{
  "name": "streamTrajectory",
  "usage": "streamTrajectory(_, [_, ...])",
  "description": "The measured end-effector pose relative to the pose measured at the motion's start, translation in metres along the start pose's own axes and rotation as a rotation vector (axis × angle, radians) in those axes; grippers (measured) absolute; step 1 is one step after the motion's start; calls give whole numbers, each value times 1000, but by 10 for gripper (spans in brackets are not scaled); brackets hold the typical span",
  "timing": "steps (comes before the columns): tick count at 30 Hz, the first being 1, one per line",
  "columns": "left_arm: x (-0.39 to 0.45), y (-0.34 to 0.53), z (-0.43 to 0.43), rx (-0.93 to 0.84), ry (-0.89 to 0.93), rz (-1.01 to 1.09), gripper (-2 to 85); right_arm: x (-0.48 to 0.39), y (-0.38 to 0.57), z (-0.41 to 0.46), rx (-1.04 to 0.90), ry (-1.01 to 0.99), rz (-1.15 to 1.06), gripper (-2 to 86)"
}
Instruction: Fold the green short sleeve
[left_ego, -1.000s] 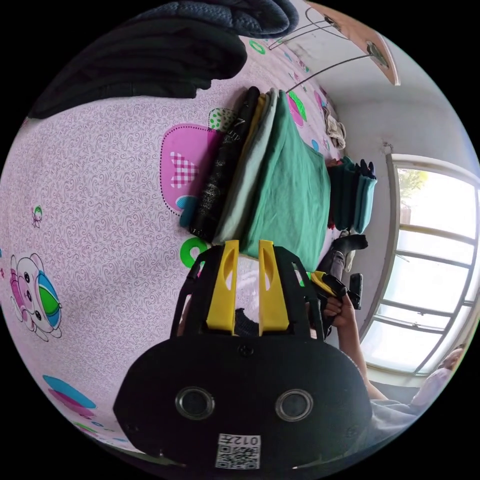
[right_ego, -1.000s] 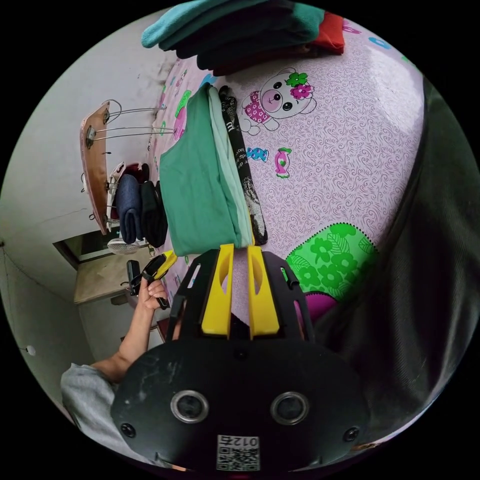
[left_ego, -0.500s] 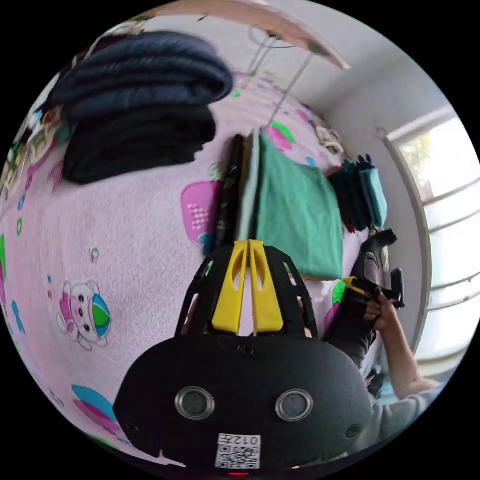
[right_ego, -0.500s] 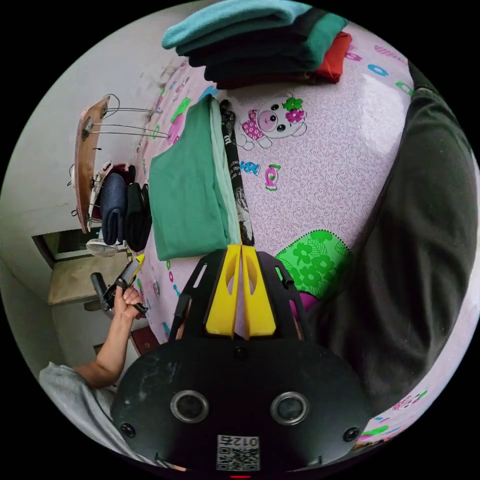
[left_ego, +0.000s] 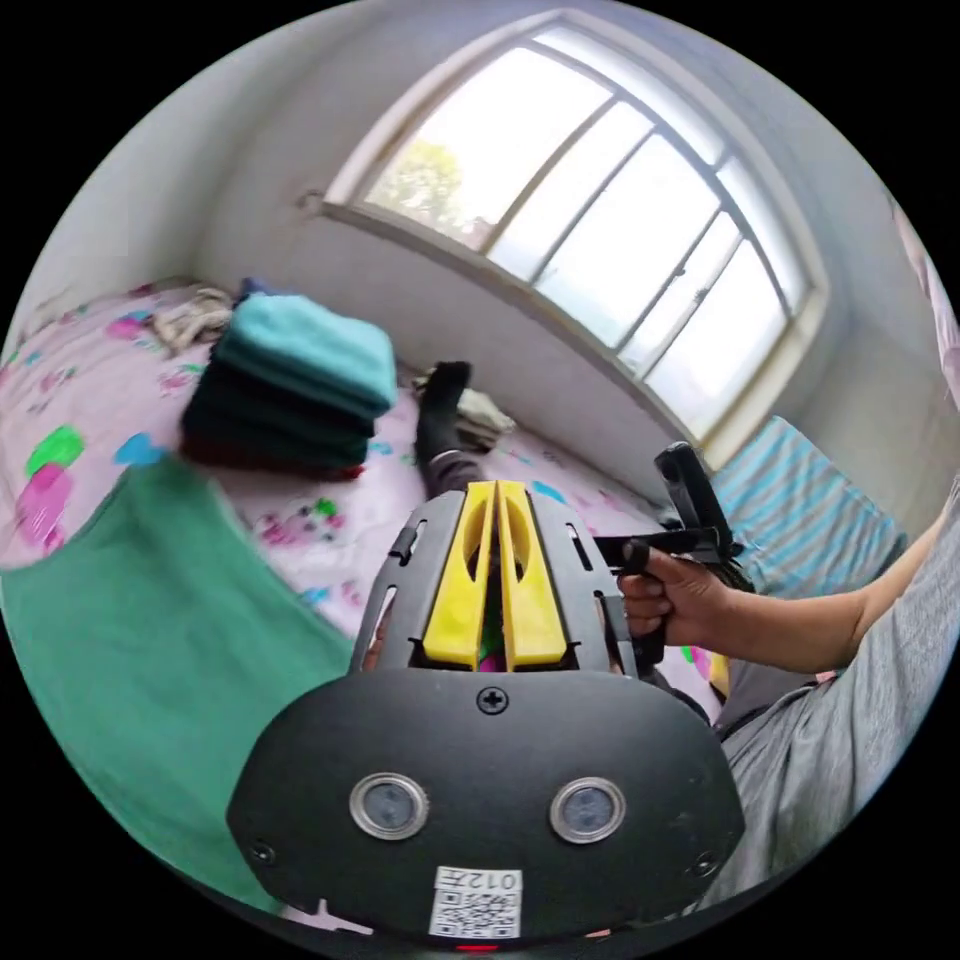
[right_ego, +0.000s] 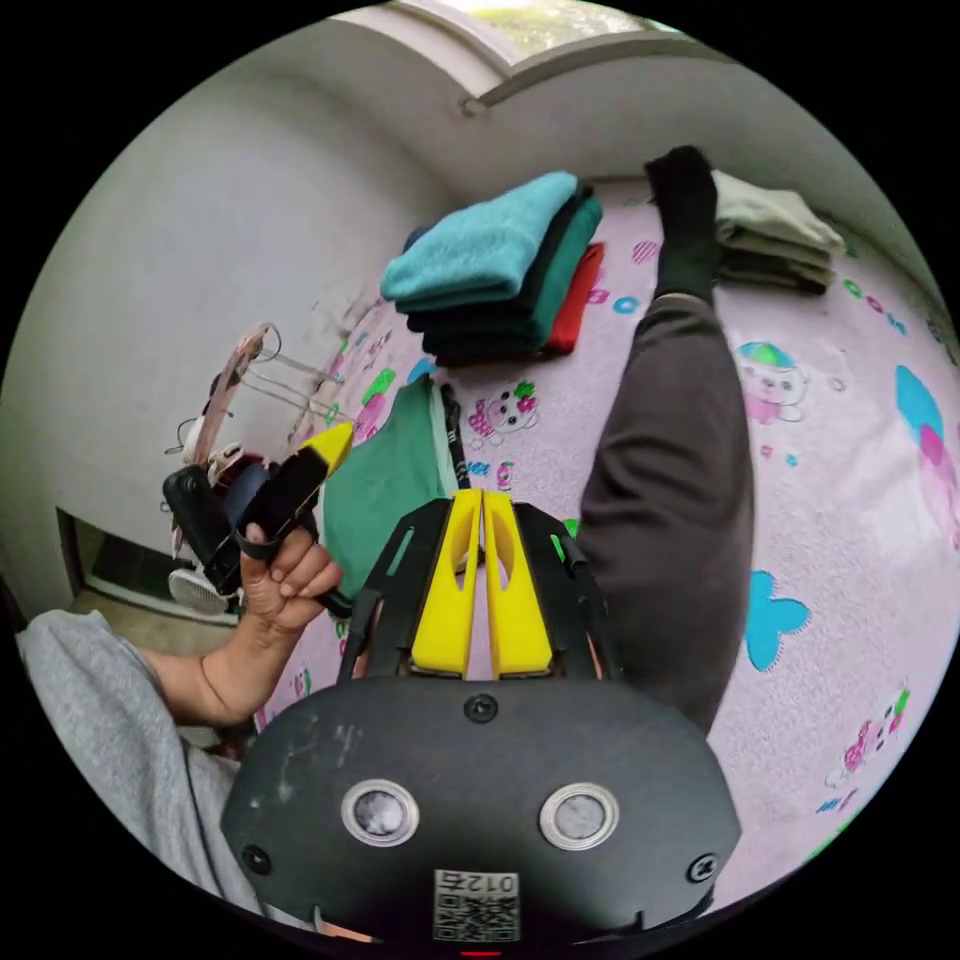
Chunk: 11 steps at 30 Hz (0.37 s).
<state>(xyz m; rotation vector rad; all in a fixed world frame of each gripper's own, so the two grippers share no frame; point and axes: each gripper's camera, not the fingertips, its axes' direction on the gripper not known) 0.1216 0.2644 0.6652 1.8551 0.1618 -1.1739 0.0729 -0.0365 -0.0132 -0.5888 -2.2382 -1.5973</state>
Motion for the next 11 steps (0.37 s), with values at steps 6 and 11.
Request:
streamTrajectory(6, [117, -34, 86, 47, 298, 105, 0, -40, 41, -145, 261, 131, 120, -8])
streamTrajectory(11, [214, -17, 152, -16, 469, 125, 0, -68, 90, -267, 410, 246, 207, -8])
